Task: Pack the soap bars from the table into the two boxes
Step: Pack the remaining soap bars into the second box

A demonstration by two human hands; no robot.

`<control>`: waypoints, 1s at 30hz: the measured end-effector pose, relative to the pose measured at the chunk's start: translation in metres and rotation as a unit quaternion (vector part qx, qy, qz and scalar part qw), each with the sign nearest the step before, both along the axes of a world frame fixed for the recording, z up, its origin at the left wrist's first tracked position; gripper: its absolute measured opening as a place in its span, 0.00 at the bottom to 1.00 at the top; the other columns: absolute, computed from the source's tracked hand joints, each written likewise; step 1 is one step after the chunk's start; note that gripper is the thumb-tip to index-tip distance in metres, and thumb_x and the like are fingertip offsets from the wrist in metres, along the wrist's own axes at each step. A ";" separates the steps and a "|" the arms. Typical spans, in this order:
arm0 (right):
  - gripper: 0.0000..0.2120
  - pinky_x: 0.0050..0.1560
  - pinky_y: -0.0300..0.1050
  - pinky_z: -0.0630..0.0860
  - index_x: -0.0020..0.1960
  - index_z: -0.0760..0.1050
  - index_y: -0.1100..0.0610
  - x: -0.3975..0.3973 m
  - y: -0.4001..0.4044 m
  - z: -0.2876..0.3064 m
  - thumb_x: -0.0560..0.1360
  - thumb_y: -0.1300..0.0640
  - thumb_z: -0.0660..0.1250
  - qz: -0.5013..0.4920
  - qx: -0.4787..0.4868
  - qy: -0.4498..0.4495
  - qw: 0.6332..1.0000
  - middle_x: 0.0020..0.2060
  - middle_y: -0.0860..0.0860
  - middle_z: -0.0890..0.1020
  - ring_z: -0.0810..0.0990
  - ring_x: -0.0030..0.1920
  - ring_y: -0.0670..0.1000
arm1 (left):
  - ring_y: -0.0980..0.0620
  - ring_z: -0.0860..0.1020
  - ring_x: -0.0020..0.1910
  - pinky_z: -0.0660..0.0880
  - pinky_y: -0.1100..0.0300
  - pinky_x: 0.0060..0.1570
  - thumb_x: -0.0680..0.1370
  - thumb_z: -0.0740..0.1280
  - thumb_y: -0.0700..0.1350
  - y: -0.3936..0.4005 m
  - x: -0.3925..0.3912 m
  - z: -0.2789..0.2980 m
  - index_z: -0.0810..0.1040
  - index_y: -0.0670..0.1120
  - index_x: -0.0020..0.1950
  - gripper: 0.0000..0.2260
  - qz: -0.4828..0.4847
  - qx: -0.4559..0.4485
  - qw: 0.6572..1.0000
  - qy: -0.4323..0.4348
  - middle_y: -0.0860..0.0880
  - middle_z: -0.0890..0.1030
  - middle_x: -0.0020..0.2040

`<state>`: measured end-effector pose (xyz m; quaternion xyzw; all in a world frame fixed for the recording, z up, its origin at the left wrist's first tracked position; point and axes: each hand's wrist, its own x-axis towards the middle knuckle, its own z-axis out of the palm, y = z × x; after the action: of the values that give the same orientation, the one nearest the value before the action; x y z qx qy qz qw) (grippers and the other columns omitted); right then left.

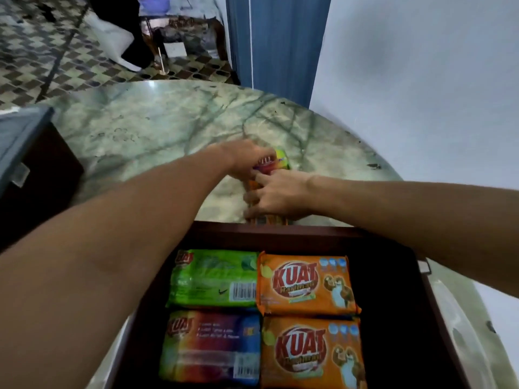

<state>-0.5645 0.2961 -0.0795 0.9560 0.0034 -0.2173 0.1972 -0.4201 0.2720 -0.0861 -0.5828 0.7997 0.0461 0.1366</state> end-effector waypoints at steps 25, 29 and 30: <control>0.36 0.47 0.47 0.73 0.68 0.67 0.45 -0.120 0.191 0.115 0.62 0.34 0.66 -0.363 0.093 -0.125 0.919 0.56 0.49 0.74 0.74 0.56 0.53 | 0.52 0.78 0.52 0.77 0.53 0.47 0.63 0.67 0.57 0.274 -0.023 0.098 0.75 0.58 0.60 0.25 -0.005 -0.069 0.978 0.199 0.55 0.79 0.55; 0.32 0.38 0.47 0.76 0.55 0.78 0.50 -0.135 0.213 0.069 0.53 0.40 0.71 -0.335 0.085 -0.181 0.921 0.46 0.50 0.81 0.80 0.45 0.55 | 0.49 0.77 0.55 0.76 0.51 0.49 0.64 0.67 0.56 0.295 -0.035 0.069 0.74 0.57 0.61 0.25 -0.008 -0.009 0.989 0.144 0.53 0.78 0.56; 0.29 0.35 0.48 0.77 0.51 0.79 0.51 -0.135 0.216 0.059 0.52 0.42 0.73 -0.320 0.083 -0.213 0.919 0.44 0.51 0.81 0.80 0.43 0.55 | 0.48 0.76 0.56 0.76 0.51 0.50 0.65 0.69 0.55 0.298 -0.037 0.064 0.74 0.56 0.62 0.25 -0.006 -0.004 0.992 0.127 0.52 0.77 0.57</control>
<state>-0.6995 0.5117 -0.0200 0.9425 -0.3271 -0.0592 0.0335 -0.4568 0.5702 -0.0219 -0.5679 0.8143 0.1159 0.0317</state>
